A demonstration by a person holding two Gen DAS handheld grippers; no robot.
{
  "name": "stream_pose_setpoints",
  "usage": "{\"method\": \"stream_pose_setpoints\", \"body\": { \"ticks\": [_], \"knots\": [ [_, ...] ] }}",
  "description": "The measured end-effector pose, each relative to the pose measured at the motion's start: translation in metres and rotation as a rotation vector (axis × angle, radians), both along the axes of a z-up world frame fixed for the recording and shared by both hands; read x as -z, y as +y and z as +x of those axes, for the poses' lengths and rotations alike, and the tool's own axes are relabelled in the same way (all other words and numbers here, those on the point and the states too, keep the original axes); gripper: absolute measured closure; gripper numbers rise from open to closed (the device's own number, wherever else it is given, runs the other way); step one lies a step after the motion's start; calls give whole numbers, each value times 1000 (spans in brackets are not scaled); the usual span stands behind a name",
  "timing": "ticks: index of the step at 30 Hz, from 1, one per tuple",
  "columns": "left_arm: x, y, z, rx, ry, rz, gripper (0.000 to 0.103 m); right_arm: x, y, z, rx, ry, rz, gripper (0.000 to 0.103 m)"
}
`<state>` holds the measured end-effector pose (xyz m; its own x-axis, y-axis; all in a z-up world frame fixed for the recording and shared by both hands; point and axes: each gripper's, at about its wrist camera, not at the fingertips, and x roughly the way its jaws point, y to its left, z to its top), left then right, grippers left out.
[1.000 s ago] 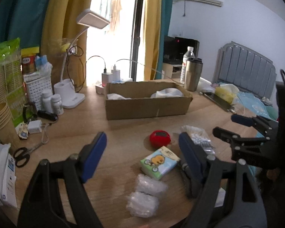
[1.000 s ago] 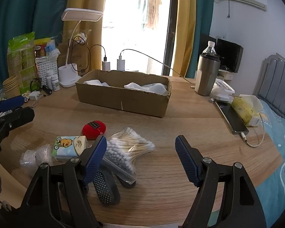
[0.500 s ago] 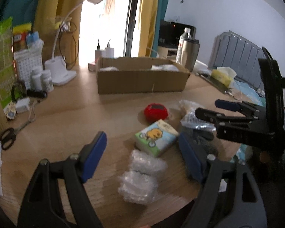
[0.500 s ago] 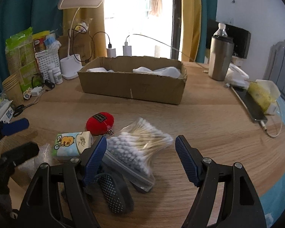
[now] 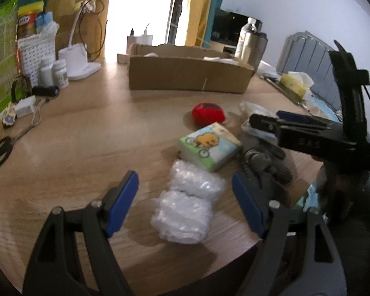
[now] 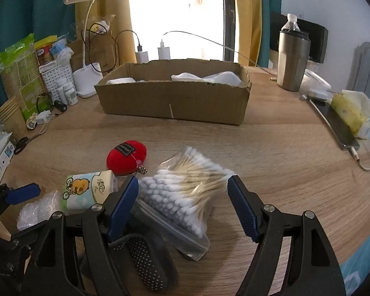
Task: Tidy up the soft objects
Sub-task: 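Grasp the bubble-wrap packet with the left tool while the right tool grasps the cotton swab bag, then lift both held bags and carry them toward the cardboard box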
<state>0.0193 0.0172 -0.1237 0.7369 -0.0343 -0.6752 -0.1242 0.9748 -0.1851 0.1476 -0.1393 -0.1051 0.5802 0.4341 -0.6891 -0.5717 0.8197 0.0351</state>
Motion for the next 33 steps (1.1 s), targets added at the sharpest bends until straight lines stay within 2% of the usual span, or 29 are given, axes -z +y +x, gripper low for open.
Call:
{"method": "stream_pose_setpoints", "body": {
  "ticks": [3, 4, 6, 9, 12, 14, 20, 33],
  "knots": [
    [6, -1, 2, 8, 24, 5, 28, 2, 1, 1, 1, 8, 2, 25],
    [7, -1, 3, 9, 30, 4, 32, 2, 2, 1, 1, 9, 4, 25],
    [8, -4, 4, 8, 39, 21, 49, 3, 2, 2, 0, 13, 5, 25],
    [9, -3, 4, 4, 41, 16, 56, 5, 3, 2, -6, 25, 5, 26],
    [9, -2, 4, -1, 40, 12, 58, 7, 2, 2, -19, 43, 15, 35],
    [7, -4, 3, 2, 34, 14, 58, 7, 2, 1, -28, 45, 10, 46],
    [-3, -6, 2, 6, 4, 26, 59, 5, 1, -4, -55, 32, 8, 55],
    [-27, 0, -2, -22, -71, 24, 59, -9, -4, -16, -77, -30, 18, 57]
  ]
}}
